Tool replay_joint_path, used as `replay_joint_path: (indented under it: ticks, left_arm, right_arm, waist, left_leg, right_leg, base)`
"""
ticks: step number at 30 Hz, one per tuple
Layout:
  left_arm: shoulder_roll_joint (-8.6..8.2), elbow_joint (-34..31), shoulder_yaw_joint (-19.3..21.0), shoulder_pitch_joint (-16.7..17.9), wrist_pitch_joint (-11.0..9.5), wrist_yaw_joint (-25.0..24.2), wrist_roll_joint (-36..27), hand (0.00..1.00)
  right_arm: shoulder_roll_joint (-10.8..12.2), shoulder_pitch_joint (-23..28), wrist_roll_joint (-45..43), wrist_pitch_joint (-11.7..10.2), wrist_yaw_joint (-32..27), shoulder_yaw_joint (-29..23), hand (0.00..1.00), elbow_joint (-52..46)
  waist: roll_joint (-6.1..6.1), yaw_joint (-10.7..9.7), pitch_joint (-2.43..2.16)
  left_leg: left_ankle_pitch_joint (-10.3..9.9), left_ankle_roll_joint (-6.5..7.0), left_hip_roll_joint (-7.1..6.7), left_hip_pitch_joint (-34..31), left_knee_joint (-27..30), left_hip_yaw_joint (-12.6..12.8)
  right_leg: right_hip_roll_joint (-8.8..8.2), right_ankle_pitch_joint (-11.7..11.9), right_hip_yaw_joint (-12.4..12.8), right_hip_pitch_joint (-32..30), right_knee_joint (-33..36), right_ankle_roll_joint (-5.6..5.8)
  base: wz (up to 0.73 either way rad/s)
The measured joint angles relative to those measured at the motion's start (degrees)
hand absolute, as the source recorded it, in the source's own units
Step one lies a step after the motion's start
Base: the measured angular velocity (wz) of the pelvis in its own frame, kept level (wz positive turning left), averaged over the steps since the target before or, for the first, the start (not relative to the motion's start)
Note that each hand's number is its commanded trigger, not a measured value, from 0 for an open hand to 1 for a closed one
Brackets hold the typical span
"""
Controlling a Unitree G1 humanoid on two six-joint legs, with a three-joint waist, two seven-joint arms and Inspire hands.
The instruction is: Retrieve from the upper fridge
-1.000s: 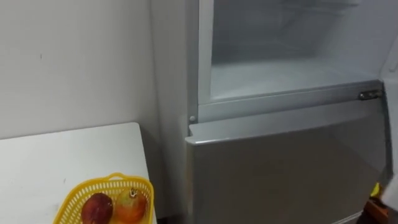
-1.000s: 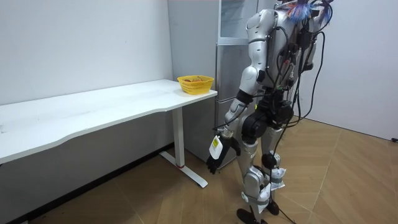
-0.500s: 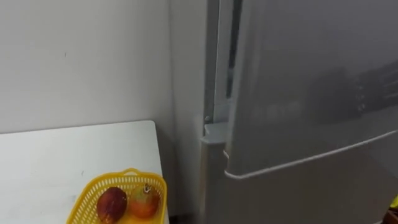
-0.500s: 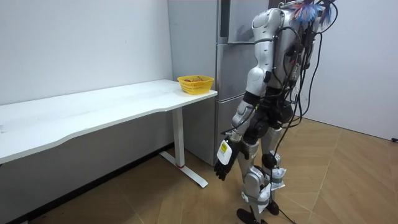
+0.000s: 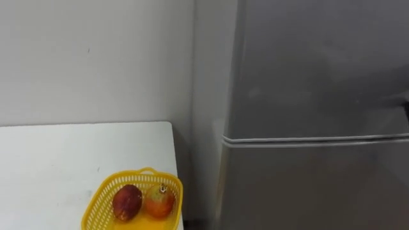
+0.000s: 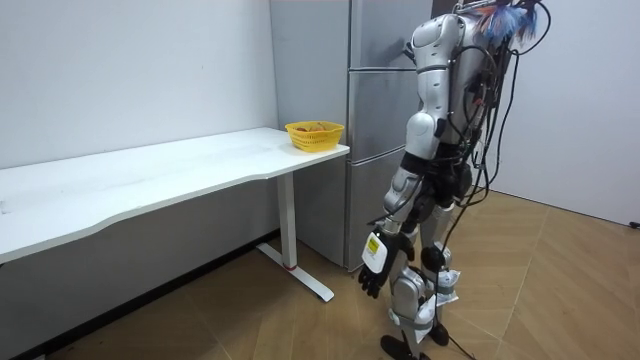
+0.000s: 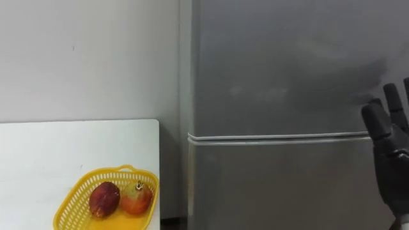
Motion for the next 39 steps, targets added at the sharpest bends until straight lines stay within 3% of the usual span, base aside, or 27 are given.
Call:
replay_joint_path:
  ticks: [10, 17, 21, 28, 32, 39]
  left_arm:
    - [0.07, -0.02, 0.50, -0.25, 0.09, 0.05, 0.10, 0.00]
    - [0.28, 0.01, 0.52, -0.73, -0.36, 0.45, 0.11, 0.00]
    - [0.53, -0.06, 0.50, -0.64, -0.27, 0.72, 0.10, 0.00]
    - [0.53, -2.47, 0.47, -0.20, 1.78, 1.78, -0.01, 0.00]
    - [0.43, -2.91, 0.49, -0.23, 3.51, 4.05, 0.05, 0.00]
    - [0.29, -6.41, -0.57, -0.09, 5.89, 4.80, 0.05, 0.00]
  right_arm:
    - [-1.20, 0.01, -11.41, -0.01, -0.42, 0.28, 0.00, -0.14]
    - [-1.20, 0.03, -17.06, -0.01, -2.79, 0.41, 0.00, -0.35]
    - [-1.55, 1.02, -24.76, 0.53, -7.73, 0.40, 0.00, -0.70]
    - [-1.34, 5.75, -25.28, 3.24, -16.99, -0.01, 0.00, 0.70]
    - [-0.36, 7.91, -22.26, 4.60, -24.61, -1.49, 0.00, 7.56]
    - [2.80, 9.92, -19.20, 5.24, -35.50, -0.85, 0.00, 23.41]
  waist:
    - [0.15, -0.12, -0.08]
    - [-0.11, -0.37, -0.40]
    - [-0.35, -0.57, -0.38]
    - [0.20, -0.77, -0.17]
    - [0.86, -2.06, -0.41]
    - [1.68, -2.16, -0.16]
  left_leg:
    - [0.00, -0.01, 0.03, 0.01, 0.08, 0.06]
    - [0.01, 0.00, 0.04, 0.24, 0.21, 0.23]
    - [0.01, 0.00, 0.03, 0.14, -0.08, 0.19]
    - [0.00, 0.01, 0.00, 0.04, -0.06, 0.12]
    - [0.00, 0.01, -0.05, 0.05, -0.47, 0.06]
    - [0.01, 0.00, -0.10, 0.34, -1.28, 0.27]
  right_leg:
    - [0.02, 0.02, 0.14, -0.40, 0.10, -0.03]
    - [0.07, 0.11, 0.41, -0.28, 0.09, -0.02]
    - [0.04, 0.12, 0.28, 0.06, 0.04, -0.01]
    - [0.05, 0.16, 0.14, -0.21, -0.43, 0.06]
    - [0.21, 0.52, 0.18, 0.54, -1.14, 0.23]
    - [0.29, 0.43, 0.45, 0.55, -1.32, 0.32]
  base:
    - [0.00]
    - [0.00]
    - [0.00]
    - [0.00]
    - [0.01]
    - [-0.01]
